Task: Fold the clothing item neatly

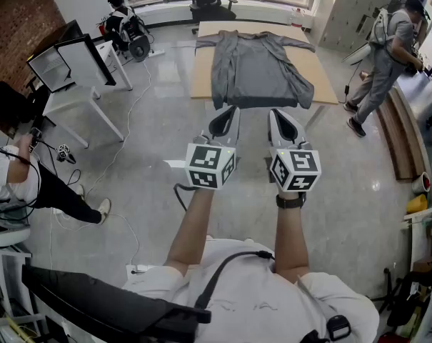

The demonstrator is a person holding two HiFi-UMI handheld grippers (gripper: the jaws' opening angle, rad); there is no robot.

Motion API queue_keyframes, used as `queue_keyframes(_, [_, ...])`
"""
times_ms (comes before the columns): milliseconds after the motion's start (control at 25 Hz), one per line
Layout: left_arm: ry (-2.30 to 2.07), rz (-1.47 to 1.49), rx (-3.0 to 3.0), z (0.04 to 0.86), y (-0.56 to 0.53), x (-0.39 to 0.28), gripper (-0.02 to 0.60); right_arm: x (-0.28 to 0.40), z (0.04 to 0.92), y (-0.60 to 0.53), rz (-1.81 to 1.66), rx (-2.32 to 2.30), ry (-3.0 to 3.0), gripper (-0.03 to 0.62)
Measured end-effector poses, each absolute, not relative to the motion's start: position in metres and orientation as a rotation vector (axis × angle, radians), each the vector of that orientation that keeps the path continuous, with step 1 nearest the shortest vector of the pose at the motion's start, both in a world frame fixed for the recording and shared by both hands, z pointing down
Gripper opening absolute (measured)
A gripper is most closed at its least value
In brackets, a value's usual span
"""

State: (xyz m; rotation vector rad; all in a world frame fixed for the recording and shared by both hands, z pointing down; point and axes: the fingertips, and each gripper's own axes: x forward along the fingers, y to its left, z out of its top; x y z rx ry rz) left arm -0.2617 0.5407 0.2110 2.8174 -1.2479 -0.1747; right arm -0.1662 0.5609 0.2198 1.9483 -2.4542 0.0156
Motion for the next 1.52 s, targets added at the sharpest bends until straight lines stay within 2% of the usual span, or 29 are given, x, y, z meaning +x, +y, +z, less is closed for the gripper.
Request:
queue_keyframes(360, [-1.22,-0.204,2.766,0.215,0.534,-0.252,0.005,-0.157,0.225,0.568,0.035,1.954,-2.459,0.006])
queue_keyframes(560, [-1.128,-0.249,2.805,0.212,0.542,-0.195,0.005,-0.112,0.223,0.58,0.041,1.996,-2.438,0.006])
queue_keyframes(720, [-1.116,-0.193,2.84,0.217,0.556,-0.146,0.005,-0.074,0.24,0.589,0.137,1.963,-2.396,0.006])
queue_keyframes(880, [-1.163,-0.157,2.887,0.22,0.559,-0.118,0.005,-0.038,0.239,0.6,0.081,2.02,-2.372,0.005])
queue_keyframes(1160, [-1.247,-0.116,2.891,0.228,0.559,-0.095,0.006,0.004,0.257,0.606,0.16,2.028,-2.389,0.005])
queue_keyframes(1520, [-1.292,-0.078,2.879,0.24,0.506,-0.087,0.006,0.004,0.27,0.553,0.17,1.993,-2.444,0.005])
